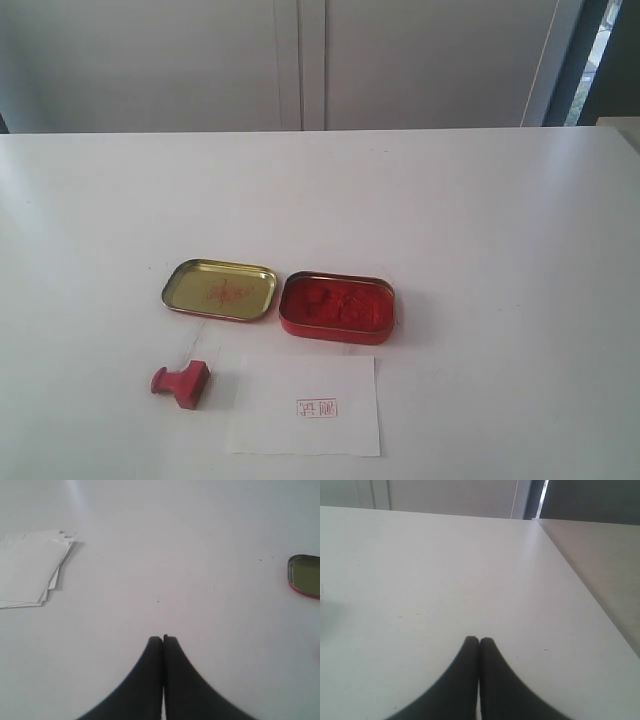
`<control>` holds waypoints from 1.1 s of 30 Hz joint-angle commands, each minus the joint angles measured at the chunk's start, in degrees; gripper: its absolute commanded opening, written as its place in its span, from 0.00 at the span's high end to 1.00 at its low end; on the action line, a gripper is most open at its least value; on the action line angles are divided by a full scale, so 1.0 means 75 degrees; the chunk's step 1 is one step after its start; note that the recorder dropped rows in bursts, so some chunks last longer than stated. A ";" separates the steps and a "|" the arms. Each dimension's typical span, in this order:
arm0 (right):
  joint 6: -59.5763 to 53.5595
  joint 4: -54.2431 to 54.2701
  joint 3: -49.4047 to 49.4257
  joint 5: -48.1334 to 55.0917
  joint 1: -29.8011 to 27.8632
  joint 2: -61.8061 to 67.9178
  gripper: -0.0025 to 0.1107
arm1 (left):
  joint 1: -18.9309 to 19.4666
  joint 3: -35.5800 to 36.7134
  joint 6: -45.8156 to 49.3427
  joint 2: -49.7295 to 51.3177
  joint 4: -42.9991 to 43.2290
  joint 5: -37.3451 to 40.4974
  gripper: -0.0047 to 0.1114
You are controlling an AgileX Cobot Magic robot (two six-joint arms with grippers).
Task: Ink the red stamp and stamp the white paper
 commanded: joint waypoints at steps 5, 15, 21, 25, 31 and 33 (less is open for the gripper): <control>0.0002 -0.0063 0.0043 -0.0108 -0.0024 -0.0048 0.98 | -0.0384 0.0737 -0.0039 -0.1037 0.0007 -0.0444 0.96; 0.0002 -0.0063 0.0043 -0.0108 -0.0024 -0.0048 0.98 | -0.0634 0.0963 -0.0039 -0.1037 -0.0046 -0.0466 0.96; 0.0002 -0.0063 0.0043 -0.0108 -0.0024 -0.0048 0.98 | -0.0634 0.0963 -0.0039 -0.1037 -0.0046 -0.0466 0.96; 0.0002 -0.0063 0.0043 -0.0108 -0.0024 -0.0048 0.98 | -0.0634 0.0963 -0.0022 -0.1037 -0.0230 -0.0494 0.96; 0.0002 -0.0063 0.0043 -0.0108 -0.0024 -0.0048 0.98 | -0.0634 0.0963 0.0596 -0.1037 -0.0507 -0.0494 0.96; 0.0002 -0.0063 0.0043 -0.0108 -0.0024 -0.0048 0.98 | -0.0634 0.0963 0.0730 -0.1037 -0.0580 -0.0494 0.96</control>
